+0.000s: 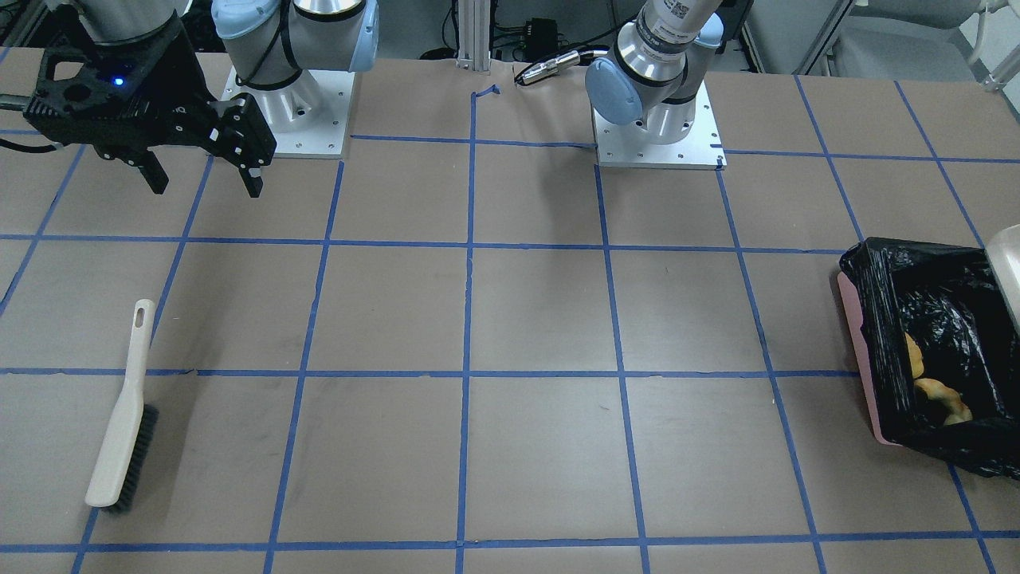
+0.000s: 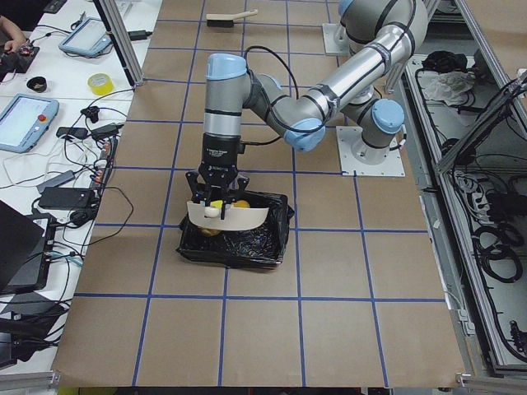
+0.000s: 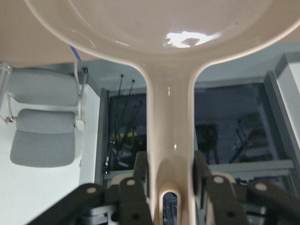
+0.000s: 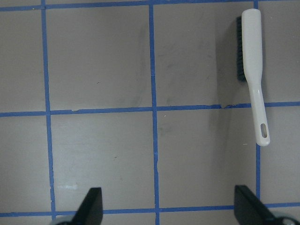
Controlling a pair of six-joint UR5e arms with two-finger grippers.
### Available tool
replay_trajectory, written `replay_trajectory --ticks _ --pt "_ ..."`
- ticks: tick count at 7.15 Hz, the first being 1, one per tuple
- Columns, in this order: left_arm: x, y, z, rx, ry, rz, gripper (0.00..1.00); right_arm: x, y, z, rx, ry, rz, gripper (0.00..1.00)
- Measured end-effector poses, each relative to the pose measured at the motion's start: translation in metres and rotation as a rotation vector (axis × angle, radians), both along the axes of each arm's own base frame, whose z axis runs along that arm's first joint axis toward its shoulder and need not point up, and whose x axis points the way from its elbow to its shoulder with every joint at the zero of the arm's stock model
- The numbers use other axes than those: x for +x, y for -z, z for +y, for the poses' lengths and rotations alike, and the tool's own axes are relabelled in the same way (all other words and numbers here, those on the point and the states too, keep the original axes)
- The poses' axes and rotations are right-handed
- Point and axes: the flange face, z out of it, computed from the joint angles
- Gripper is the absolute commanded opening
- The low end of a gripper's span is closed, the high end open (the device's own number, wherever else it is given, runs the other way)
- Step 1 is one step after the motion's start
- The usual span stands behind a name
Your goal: Sweep and dump trash into bin
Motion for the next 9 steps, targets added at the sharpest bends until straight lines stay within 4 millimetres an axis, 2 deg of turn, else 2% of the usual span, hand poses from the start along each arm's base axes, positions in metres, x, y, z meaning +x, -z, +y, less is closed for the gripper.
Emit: replay_trajectory --ticks 1,2,3,4,5,6,7,8,9 --pt "0.024 0.007 0.021 -0.063 0.008 0.176 0.00 0.000 0.000 0.000 0.000 0.001 0.000 1.00" --pt "0.039 0.014 0.036 -0.082 -0.010 0.270 0.00 0.000 0.000 0.000 0.000 0.001 0.000 1.00" --pt "0.052 0.018 0.044 -0.042 -0.034 0.255 0.00 0.000 0.000 0.000 0.000 0.000 0.000 1.00" --pt "0.061 0.017 0.049 0.034 -0.066 0.150 0.00 0.000 0.000 0.000 0.000 0.000 0.000 1.00" --pt "0.056 0.010 0.040 0.119 -0.086 -0.022 0.00 0.000 0.000 0.000 0.000 0.000 0.000 1.00" --pt "0.029 0.000 0.021 0.162 -0.078 -0.174 0.00 0.000 0.000 0.000 0.000 0.000 0.000 1.00" --pt "-0.006 -0.005 0.005 0.170 -0.075 -0.285 0.00 -0.001 0.000 0.000 0.000 0.000 0.000 1.00" --pt "-0.038 0.005 -0.004 0.157 -0.083 -0.357 0.00 -0.001 0.000 0.000 0.000 0.000 0.001 1.00" --pt "-0.060 0.030 -0.007 0.133 -0.102 -0.404 0.00 -0.001 0.000 0.000 0.000 0.000 0.002 1.00"
